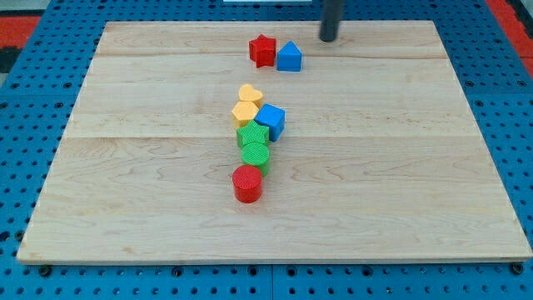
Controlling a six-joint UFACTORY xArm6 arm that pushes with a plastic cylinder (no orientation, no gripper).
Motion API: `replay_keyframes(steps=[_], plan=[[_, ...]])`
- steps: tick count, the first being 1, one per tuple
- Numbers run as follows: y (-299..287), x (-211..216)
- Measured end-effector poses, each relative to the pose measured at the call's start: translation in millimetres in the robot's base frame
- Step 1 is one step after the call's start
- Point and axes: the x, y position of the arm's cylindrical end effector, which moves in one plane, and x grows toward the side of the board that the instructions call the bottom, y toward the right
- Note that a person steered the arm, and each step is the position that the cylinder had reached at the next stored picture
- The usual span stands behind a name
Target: Slide the red star to the bottom left side of the blue triangle
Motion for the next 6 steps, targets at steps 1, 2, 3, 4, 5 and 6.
replay_keyframes(steps=[1, 2, 3, 4, 5, 6], plan=[[-78.7, -6.2], [-97.6, 13.0], [-70.6, 57.0], [-59.9, 68.1], [-59.7, 93.8], [-56.3, 61.3]])
